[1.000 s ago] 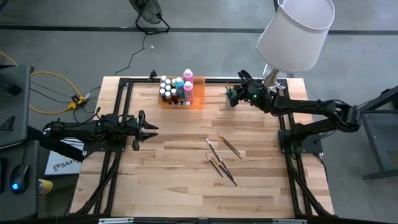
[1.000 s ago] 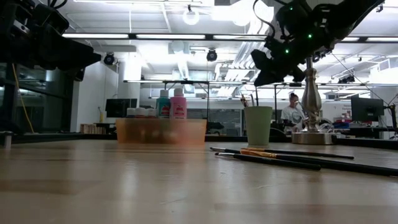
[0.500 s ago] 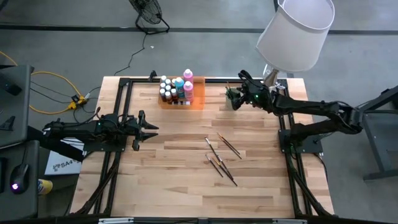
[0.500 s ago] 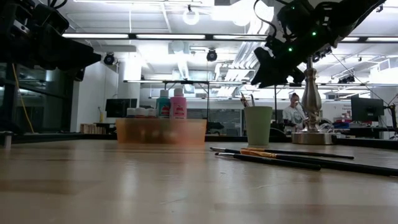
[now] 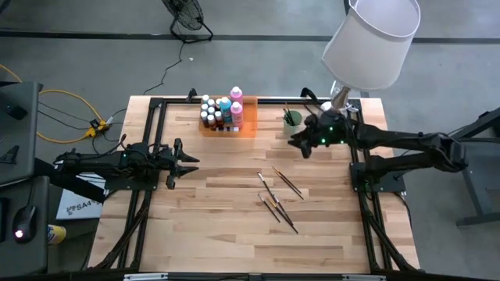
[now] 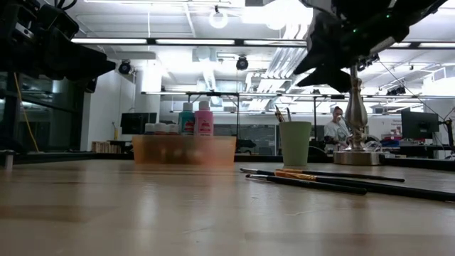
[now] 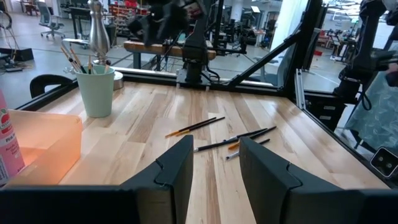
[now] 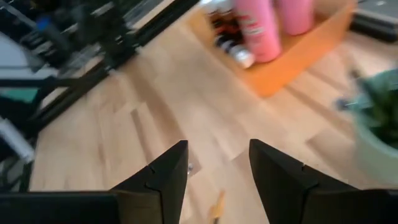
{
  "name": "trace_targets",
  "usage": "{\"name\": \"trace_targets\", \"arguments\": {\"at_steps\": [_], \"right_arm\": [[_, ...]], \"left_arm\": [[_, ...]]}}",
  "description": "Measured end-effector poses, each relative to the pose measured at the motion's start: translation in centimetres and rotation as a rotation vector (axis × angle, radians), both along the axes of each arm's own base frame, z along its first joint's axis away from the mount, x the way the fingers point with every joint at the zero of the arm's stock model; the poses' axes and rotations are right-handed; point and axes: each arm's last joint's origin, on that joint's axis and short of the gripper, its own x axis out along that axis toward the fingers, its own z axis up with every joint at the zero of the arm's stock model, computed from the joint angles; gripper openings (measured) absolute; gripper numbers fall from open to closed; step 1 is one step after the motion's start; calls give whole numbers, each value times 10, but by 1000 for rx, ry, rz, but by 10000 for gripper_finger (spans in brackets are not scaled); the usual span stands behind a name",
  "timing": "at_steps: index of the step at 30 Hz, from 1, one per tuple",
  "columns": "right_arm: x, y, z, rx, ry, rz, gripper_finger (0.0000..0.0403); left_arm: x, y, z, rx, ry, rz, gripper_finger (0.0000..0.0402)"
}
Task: Pick & Place Paint Supplies
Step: Put the gold paint brush into the green cup
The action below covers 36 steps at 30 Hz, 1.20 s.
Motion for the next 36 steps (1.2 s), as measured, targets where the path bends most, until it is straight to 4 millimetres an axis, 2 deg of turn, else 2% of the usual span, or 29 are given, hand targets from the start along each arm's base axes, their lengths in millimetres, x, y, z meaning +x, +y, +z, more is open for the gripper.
{"name": "trace_targets", "arguments": {"at_steps": [9,14,22,29,36], "right_arm": [[10,41,-2,-24,30,68,164],[10,55,-4,-47,55,92,164],[18,61,-5,-68,87,120,164],[43,66,-6,-89,181,159,164],[66,63,-12,-103,436,125,164]], "left_arm": [[0,0,0,0,0,0,126],[0,0,0,0,0,0,126],[0,0,0,0,0,0,126],[0,0,0,0,0,0,126],[0,0,0,0,0,0,126]]}}
